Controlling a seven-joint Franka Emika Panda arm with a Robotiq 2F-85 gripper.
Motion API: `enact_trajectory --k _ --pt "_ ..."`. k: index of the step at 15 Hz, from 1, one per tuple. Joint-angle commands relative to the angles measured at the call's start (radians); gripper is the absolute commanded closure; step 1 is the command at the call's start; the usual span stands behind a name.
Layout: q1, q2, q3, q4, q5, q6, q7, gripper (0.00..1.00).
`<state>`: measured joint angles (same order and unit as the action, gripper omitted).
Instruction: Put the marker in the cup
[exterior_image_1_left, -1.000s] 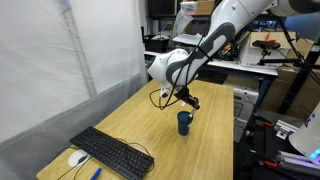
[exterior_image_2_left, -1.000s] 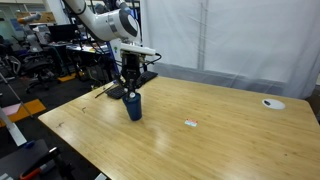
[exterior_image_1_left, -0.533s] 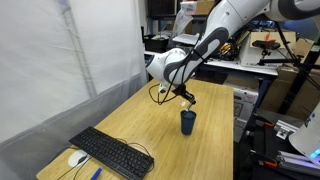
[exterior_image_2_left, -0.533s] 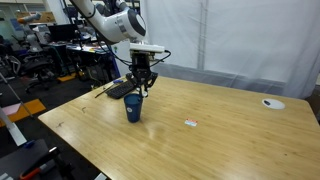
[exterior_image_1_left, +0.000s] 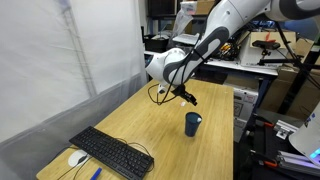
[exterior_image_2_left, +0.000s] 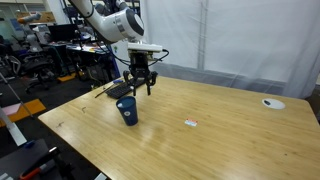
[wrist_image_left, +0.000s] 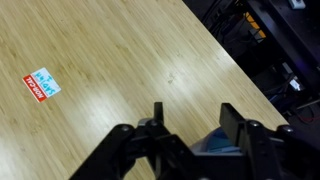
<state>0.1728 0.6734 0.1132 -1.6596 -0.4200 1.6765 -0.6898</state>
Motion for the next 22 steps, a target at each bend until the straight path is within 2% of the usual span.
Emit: enact_trajectory --k 1,3,8,17,22 --pt "-0.004 -0.017 0.007 -0.001 -0.018 -0.027 0.02 0.08" --pt "-0.009 -0.024 0.008 -0.007 -0.015 -0.02 0.021 0.0" --pt "-0.06 -0.125 0.026 -0.086 0.022 0.091 -0.015 0.0" --pt "-0.179 -0.457 -0.004 -0.379 0.154 0.37 -0.086 0.0" --pt "-0.219 -0.552 -0.05 -0.518 0.242 0.509 -0.13 0.0"
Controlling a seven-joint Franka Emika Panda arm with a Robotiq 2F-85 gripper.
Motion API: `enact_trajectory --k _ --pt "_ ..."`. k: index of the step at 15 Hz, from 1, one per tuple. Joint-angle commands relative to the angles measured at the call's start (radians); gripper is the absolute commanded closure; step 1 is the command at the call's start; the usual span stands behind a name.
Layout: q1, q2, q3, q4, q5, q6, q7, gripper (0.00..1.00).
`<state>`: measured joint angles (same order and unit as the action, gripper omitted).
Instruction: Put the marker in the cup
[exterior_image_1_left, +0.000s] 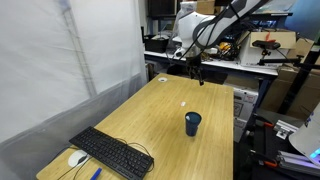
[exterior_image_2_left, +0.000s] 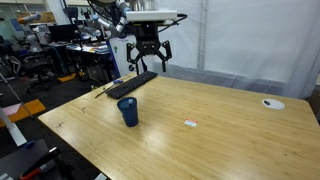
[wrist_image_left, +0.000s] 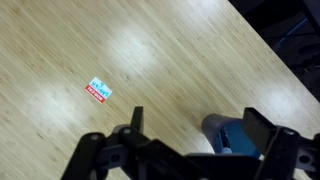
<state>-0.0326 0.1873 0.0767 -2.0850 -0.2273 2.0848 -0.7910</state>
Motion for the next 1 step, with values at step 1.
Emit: enact_trajectory --k 1 --pt "-0.018 -0.079 -0.021 -0.119 0.064 0.13 -0.038 0.0"
